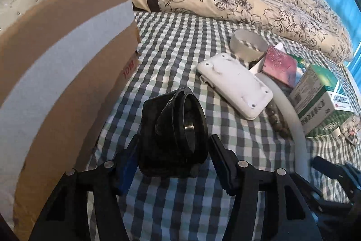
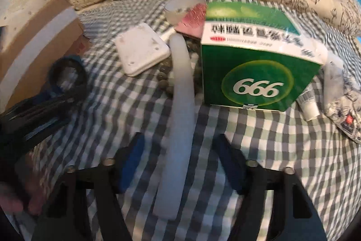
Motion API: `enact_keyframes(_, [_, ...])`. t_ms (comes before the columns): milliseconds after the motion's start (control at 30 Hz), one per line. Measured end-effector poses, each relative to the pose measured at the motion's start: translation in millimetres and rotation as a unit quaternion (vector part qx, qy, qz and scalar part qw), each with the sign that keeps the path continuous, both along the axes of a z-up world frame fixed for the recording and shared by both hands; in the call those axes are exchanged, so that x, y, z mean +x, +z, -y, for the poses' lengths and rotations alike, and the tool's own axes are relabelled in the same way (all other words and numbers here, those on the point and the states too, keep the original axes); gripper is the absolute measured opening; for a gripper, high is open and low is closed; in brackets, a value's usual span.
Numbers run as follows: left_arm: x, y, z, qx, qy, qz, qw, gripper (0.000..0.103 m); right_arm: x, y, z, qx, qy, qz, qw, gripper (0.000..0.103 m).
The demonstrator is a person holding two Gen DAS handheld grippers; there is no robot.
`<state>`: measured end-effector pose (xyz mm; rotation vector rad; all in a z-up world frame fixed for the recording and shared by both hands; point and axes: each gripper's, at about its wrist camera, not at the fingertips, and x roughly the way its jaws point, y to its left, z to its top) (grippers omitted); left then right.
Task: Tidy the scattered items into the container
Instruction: 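Grasp the black cup with the left tool while the right tool grasps the white hose, then carry the black cup and white hose over the box with both tools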
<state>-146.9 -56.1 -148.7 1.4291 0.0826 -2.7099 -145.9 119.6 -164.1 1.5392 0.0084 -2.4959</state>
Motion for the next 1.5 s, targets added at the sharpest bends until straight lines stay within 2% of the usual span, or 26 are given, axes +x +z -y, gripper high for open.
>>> enact_keyframes(133, [6, 8, -9, -0.016, -0.01, -0.009, 0.9998, 0.061, -8, 1, 3, 0.006, -0.007, 0.001, 1.0, 0.052])
enact_keyframes(267, [6, 10, -14, -0.025, -0.015, -0.01, 0.9995, 0.061, -8, 2, -1, 0.015, -0.018, 0.003, 1.0, 0.016])
enact_keyframes(367, [8, 10, -13, -0.029, -0.013, -0.012, 0.9994, 0.061, -3, 8, -7, 0.001, -0.019, 0.0, 1.0, 0.011])
enact_keyframes(700, [27, 22, -13, -0.035, -0.014, -0.02, 0.9991, 0.061, 20, 47, -10, -0.006, -0.019, -0.035, 0.999, 0.011])
enact_keyframes(1200, [64, 97, -22, -0.054, -0.019, -0.078, 0.9953, 0.061, 64, 123, 13, 0.003, 0.005, -0.107, 0.994, 0.011])
enact_keyframes(1500, [83, 122, -11, -0.055, -0.006, -0.085, 0.9948, 0.061, 88, 152, 26, 0.009, 0.017, -0.131, 0.991, 0.011])
